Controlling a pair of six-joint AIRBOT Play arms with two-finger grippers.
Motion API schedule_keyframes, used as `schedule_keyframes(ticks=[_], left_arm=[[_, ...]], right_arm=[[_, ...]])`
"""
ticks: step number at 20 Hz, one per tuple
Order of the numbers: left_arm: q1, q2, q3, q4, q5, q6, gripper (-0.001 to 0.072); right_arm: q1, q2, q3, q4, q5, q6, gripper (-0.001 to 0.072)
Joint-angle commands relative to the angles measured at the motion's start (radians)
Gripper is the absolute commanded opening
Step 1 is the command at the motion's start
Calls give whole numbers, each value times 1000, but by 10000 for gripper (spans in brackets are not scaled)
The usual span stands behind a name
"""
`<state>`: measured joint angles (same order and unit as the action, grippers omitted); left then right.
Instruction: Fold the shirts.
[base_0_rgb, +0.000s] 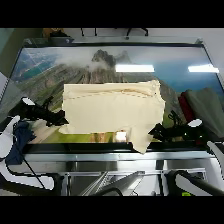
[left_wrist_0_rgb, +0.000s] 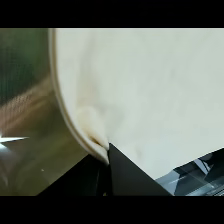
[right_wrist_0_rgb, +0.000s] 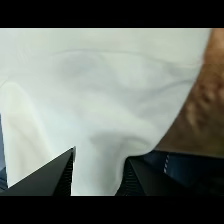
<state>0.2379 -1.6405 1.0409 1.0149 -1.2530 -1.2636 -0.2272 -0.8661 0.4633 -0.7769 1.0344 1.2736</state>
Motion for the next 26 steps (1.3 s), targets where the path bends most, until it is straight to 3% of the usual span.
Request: schedule_keyframes(ticks=[1, 2, 5, 7, 11, 14, 20, 23, 26], left_arm=[[-7, -8, 2, -20, -1, 6, 13], [-6, -8, 2, -21, -3, 6, 13], [-6, -4, 2, -21, -14, 6, 13], [-2, 26, 2, -10, -24, 6, 13], [63, 144, 0, 119, -87, -24, 12], [126, 209, 0, 163, -148, -28, 12], [105, 268, 6, 161, -185, -28, 12], [66, 270, 87, 161, -167, -42, 12], [22, 243, 210, 161, -92, -58, 12]], right_arm=[[13, -9, -1, -3, -25, -3, 382], [13, -9, -1, 2, -24, -7, 355], [13, -6, 1, 69, -3, -72, 34], [11, 15, 16, 70, 34, -82, 20], [-66, 139, 49, -127, 112, 15, 19], [-190, 233, 49, -191, 208, 8, 19], [-220, 306, 126, 137, 167, -216, 19], [-209, 171, 290, 367, 141, -377, 20], [-116, -43, 483, 396, 114, -484, 20]])
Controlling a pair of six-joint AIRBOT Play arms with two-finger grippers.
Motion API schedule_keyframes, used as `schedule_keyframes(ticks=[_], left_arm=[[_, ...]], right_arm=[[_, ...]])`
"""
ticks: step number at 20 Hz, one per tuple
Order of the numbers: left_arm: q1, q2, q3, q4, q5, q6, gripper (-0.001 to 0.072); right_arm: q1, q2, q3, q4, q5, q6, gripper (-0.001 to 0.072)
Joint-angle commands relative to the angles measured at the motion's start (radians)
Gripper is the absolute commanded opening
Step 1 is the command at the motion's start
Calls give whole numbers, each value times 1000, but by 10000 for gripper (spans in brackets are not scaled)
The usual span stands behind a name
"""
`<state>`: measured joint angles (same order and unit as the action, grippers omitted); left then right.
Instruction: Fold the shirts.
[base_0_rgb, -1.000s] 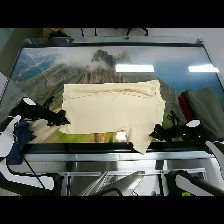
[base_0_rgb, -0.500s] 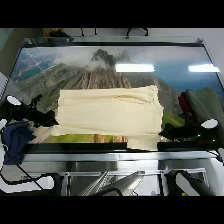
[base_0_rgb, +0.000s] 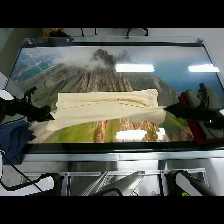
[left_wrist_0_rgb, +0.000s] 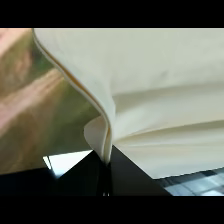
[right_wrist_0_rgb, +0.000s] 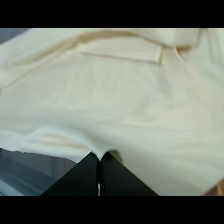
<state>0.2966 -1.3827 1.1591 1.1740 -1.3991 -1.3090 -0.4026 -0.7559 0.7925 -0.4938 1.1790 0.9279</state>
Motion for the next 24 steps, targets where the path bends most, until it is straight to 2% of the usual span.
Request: schedule_keyframes(ticks=[1, 4, 6, 10, 13, 14, 15, 16, 17, 18, 19, 20, 22, 24], left_arm=[[-58, -42, 138, 4, 63, -12, 13], [-113, -168, 262, 19, 68, -13, 12], [-127, -274, 340, 48, 64, -20, 13], [-127, -442, 475, 64, 64, -37, 12], [-127, -534, 573, 64, 29, -64, 13], [-127, -559, 602, 64, -2, -69, 14], [-127, -578, 623, 64, -27, -73, 16], [-127, -592, 645, 64, -60, -77, 152], [-127, -601, 668, 63, -90, -89, 631], [-127, -607, 698, 63, -119, -106, 676], [-127, -609, 738, 63, -149, -106, 676], [-127, -608, 772, 63, -164, -108, 676], [-128, -608, 858, 53, -196, -140, 675], [-137, -608, 915, 36, -213, -178, 676]], right_arm=[[101, -217, 196, 113, -68, -171, 20], [209, -385, 273, 109, -252, -261, 20], [234, -485, 315, 90, -318, -271, 21], [240, -618, 364, 48, -366, -270, 20], [237, -633, 365, -3, -392, -270, 21], [237, -632, 366, -17, -393, -270, 68], [236, -631, 372, -27, -389, -270, 263], [228, -623, 379, -27, -370, -269, 401], [212, -610, 390, -27, -346, -263, 499], [187, -594, 402, -28, -326, -237, 586], [155, -580, 410, -31, -313, -209, 654], [124, -575, 412, -36, -302, -180, 654], [74, -592, 412, -53, -234, -132, 706], [66, -632, 412, -52, -151, -111, 706]])
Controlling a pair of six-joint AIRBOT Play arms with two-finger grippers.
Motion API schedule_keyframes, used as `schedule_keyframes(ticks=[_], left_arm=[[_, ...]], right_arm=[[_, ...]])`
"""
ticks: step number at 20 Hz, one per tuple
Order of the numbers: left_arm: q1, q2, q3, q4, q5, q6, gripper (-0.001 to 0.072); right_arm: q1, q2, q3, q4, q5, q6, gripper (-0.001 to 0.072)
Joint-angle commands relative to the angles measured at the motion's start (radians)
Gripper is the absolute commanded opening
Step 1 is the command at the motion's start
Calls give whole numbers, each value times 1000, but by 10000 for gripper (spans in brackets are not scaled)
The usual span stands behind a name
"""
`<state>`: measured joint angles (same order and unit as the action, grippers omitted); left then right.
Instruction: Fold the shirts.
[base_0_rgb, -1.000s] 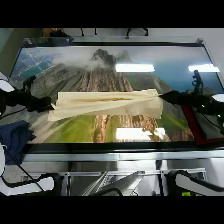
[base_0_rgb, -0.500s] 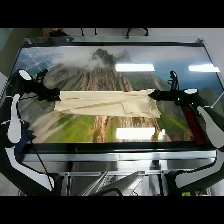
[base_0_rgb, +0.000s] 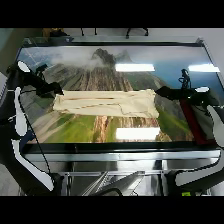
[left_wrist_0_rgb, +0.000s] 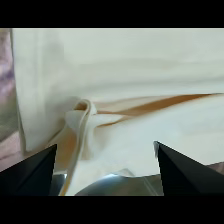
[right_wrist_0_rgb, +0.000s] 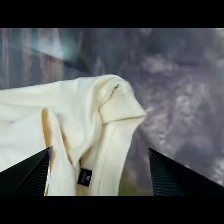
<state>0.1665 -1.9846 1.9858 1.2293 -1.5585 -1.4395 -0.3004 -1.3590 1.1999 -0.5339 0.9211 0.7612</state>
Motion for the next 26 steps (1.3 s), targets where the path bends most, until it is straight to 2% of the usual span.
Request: schedule_keyframes(ticks=[1, 4, 6, 8, 10, 11, 12, 13, 14, 15, 18, 21, 26], left_arm=[[-11, -3, 90, -68, -55, -51, 675], [-22, 34, -2, -235, 29, -47, 647], [-37, 35, -20, -257, 43, -45, 633], [-59, 35, -24, -263, 36, -20, 4], [-97, 36, -23, -263, 42, -1, 12], [-125, 35, -23, -263, 56, 4, 11], [-154, 35, -23, -263, 72, 11, 12], [-188, 35, -23, -263, 89, 11, 12], [-228, 34, -23, -262, 110, 11, 12], [-274, 32, -23, -262, 136, 10, 12], [-418, -7, -23, -263, 205, 7, 13], [-587, -100, -23, -263, 291, -39, 13], [-820, -218, -22, -284, 560, -133, 13]], right_arm=[[-27, -52, 5, -12, 138, 55, 706], [23, -113, 5, -8, 188, 55, 706], [68, -137, 5, 17, 195, 55, 706], [107, -140, 5, 30, 182, 47, 706], [137, -140, 6, 42, 153, 47, 696], [145, -140, 6, 46, 142, 47, 598], [153, -140, 12, 50, 142, 47, 324], [153, -139, 24, 50, 146, 47, 184], [153, -134, 42, 50, 161, 47, 86], [152, -124, 61, 50, 172, 48, 34], [151, -54, 139, 48, 233, 80, 20], [150, 36, 253, 47, 363, 122, 20], [150, 156, 429, 22, 533, 210, 20]])
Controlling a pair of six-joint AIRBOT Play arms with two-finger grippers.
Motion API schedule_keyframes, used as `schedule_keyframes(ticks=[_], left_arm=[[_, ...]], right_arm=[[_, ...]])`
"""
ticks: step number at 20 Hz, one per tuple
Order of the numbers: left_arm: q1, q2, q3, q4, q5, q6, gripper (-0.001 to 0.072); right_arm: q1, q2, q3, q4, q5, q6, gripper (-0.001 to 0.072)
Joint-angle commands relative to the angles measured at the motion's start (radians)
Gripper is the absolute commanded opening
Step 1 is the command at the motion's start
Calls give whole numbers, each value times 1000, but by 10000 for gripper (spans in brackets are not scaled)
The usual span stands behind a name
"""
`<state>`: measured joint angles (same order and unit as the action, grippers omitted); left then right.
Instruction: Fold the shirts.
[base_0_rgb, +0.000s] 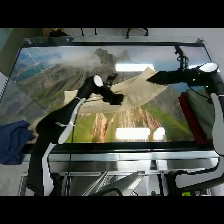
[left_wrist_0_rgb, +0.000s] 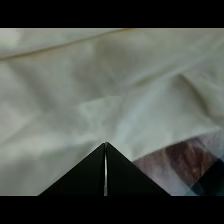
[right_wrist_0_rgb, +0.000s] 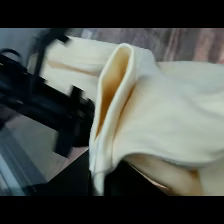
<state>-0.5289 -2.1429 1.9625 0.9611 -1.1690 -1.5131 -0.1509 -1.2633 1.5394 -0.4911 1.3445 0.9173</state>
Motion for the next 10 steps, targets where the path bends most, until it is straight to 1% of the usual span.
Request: schedule_keyframes(ticks=[1, 3, 4, 5, 7, 8, 10], left_arm=[[-149, -74, 1, -59, 212, -60, 13], [-169, -79, 2, -158, 242, -58, 13], [-163, -66, 10, -181, 226, -57, 13], [-149, -50, 32, -172, 181, -50, 13], [-94, 3, 109, -172, 23, -11, 12], [-56, 53, 138, -172, -55, 13, 12], [37, 194, 135, -172, -151, 42, 12]], right_arm=[[1, 75, 104, -51, 119, 71, 20], [1, 93, 107, -128, 127, 100, 20], [1, 91, 107, -157, 138, 111, 20], [3, 87, 106, -181, 148, 121, 20], [4, 74, 106, -189, 147, 128, 20], [8, 69, 106, -185, 144, 132, 20], [45, 58, 106, -179, 116, 142, 20]])
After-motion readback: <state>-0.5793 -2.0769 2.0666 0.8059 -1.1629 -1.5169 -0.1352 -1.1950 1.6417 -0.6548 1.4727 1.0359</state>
